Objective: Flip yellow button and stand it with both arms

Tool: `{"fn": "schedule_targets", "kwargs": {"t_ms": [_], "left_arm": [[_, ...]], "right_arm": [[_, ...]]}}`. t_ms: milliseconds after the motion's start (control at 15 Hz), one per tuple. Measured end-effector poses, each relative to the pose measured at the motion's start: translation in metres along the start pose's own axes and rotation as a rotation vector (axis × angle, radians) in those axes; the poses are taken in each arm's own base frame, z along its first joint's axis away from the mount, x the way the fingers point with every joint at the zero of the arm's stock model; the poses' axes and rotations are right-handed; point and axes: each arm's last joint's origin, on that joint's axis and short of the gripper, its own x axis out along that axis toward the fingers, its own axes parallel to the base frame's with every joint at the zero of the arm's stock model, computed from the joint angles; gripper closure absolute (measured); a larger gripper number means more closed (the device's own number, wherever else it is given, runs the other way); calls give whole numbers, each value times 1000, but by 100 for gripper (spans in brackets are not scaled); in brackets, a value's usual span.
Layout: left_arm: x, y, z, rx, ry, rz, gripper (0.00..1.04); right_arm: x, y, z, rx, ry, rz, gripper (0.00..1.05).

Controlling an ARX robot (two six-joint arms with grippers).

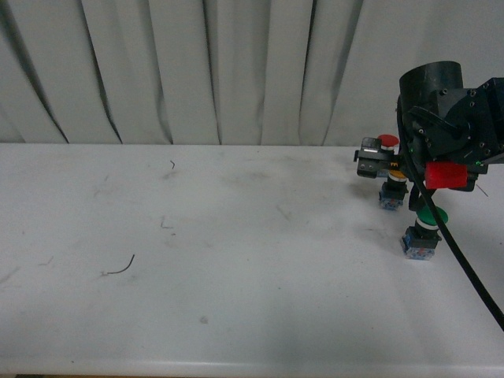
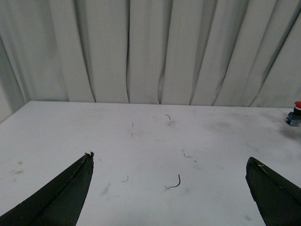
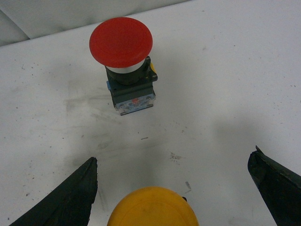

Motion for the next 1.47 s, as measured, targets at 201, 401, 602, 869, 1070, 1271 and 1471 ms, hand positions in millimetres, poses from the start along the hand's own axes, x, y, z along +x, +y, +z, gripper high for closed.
{"fn": "schedule_targets", "kwargs": {"t_ms": [201, 401, 602, 869, 1070, 1271, 1471], "left_arm": [[0, 0, 0, 0, 0, 0, 7], [0, 0, 0, 0, 0, 0, 7], [0, 0, 0, 0, 0, 0, 7], [0, 0, 0, 0, 0, 0, 7], [0, 0, 0, 0, 0, 0, 7], [0, 0, 0, 0, 0, 0, 7], [0, 0, 0, 0, 0, 0, 7]], "right_arm": [[0, 1, 1, 6, 5, 47, 6], [-22, -2, 16, 31, -60, 87, 6], [-63, -10, 52, 69, -163, 162, 6], [-166, -60, 68, 80, -421, 349, 9], [-281, -135, 20, -54, -556, 287, 46], [-331, -159, -52, -90, -566, 295, 83], [-338, -165, -74, -95, -585, 294, 103]]}}
